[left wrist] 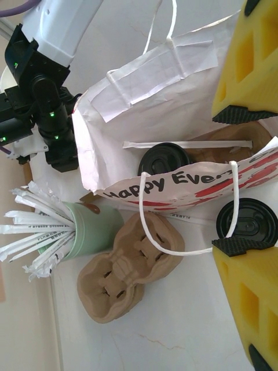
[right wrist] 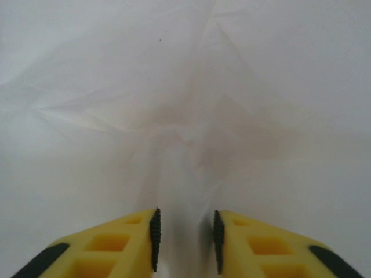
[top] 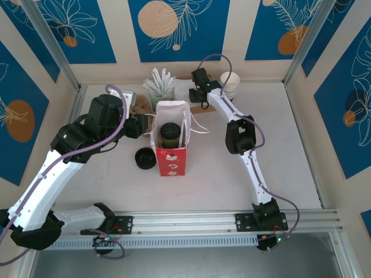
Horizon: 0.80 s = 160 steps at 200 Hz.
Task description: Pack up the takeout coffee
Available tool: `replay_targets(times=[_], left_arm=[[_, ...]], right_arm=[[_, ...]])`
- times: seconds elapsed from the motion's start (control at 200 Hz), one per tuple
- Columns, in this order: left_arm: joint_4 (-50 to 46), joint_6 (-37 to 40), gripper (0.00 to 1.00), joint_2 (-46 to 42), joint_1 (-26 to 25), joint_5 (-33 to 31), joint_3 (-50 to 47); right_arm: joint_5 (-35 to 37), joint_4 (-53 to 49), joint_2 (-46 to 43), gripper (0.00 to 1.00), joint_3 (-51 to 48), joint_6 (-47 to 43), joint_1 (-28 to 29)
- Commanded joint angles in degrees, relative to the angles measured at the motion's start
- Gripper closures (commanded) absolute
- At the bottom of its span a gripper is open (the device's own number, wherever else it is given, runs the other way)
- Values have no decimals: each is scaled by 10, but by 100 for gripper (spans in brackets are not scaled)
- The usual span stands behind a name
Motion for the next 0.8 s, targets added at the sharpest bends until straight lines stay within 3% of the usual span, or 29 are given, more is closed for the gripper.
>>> replay_targets(times=[0.0,0.445,0.795], left_arm=[[4,-5,45,-11,7,-7,-6],[5,-4,44,-18,7,-12,-12],[17,-25,44,-17,7,-57,-39]], right_arm=[[-9,-8,5,73,2,2,-3],[1,-27,-84,100,20,-10,6],[-19,-88,-259,100,19,15,23]])
